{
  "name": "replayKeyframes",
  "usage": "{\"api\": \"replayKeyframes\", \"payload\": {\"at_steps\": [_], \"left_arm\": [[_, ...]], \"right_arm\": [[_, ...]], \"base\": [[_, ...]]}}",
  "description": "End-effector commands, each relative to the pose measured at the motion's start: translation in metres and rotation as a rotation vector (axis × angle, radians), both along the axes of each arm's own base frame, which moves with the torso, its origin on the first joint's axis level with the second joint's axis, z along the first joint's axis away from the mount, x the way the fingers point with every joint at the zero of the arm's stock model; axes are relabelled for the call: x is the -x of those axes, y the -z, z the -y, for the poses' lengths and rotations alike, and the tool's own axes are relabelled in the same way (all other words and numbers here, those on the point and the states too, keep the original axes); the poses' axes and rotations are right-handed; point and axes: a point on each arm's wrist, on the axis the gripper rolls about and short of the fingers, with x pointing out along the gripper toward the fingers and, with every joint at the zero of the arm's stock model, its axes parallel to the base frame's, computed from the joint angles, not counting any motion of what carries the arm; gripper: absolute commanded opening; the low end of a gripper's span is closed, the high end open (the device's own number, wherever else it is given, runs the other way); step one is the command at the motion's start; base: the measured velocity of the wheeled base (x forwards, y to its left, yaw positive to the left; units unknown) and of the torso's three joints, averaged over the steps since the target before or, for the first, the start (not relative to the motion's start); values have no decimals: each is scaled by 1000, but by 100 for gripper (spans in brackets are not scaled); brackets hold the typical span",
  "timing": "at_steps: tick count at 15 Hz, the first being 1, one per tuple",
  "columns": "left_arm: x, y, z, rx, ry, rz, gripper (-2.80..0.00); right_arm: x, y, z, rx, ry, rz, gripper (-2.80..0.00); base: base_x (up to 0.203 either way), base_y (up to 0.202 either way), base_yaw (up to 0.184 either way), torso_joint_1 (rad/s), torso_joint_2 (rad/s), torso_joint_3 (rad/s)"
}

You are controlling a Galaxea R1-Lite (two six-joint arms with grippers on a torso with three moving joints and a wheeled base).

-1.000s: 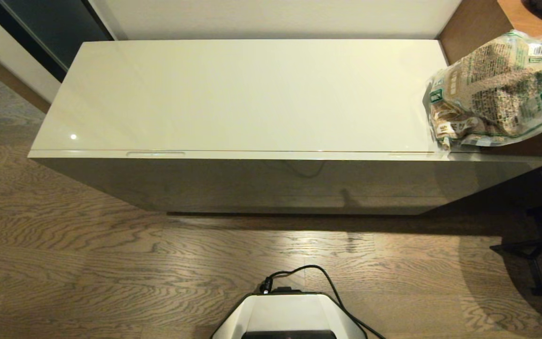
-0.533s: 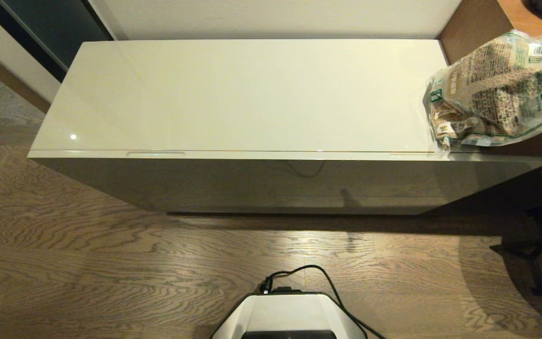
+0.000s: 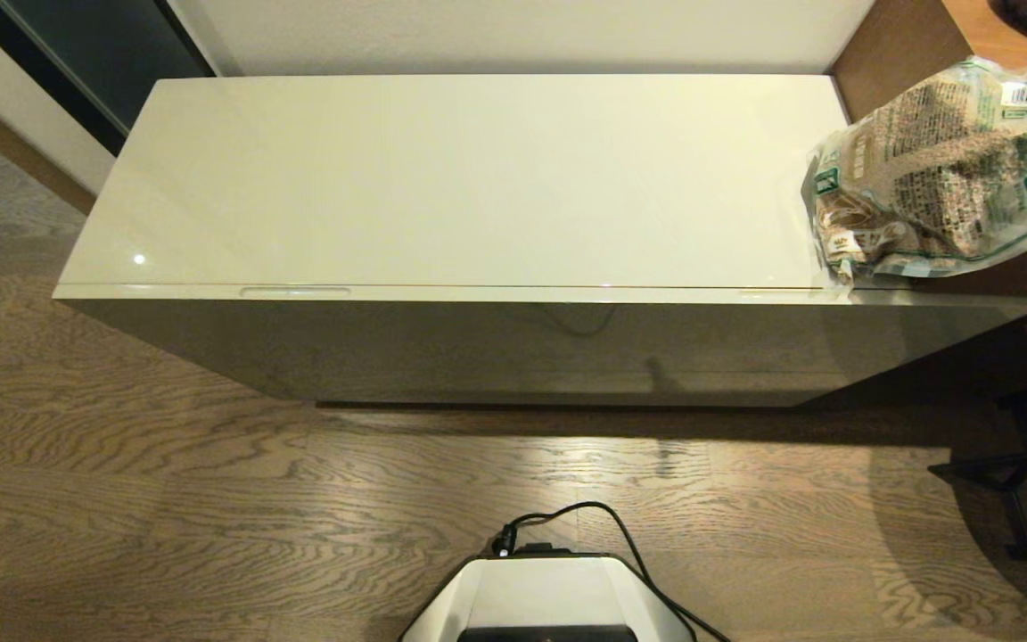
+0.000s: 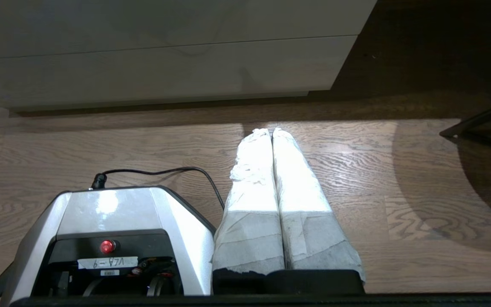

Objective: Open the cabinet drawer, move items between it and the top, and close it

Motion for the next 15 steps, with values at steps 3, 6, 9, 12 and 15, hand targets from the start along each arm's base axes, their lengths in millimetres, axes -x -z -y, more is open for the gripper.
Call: {"api": "replayKeyframes", "payload": {"at_steps": [3, 6, 9, 12, 15], "left_arm": [[0, 0, 0, 0, 0, -1, -280], [0, 0, 0, -1, 0, -1, -280], [0, 0, 0, -1, 0, -1, -280], [0, 0, 0, -1, 0, -1, -280], [0, 0, 0, 0, 0, -1, -280]], "right_arm": [[1, 1, 0, 1, 0, 20, -280], [2, 1, 0, 1, 0, 21, -280], [2, 1, 0, -3, 0, 20, -280], [2, 1, 0, -4, 0, 23, -280], [2, 1, 0, -3, 0, 22, -280]], "base": [[0, 0, 0, 0, 0, 0], [0, 0, 0, 0, 0, 0], [0, 0, 0, 0, 0, 0], [0, 0, 0, 0, 0, 0], [0, 0, 0, 0, 0, 0]]}}
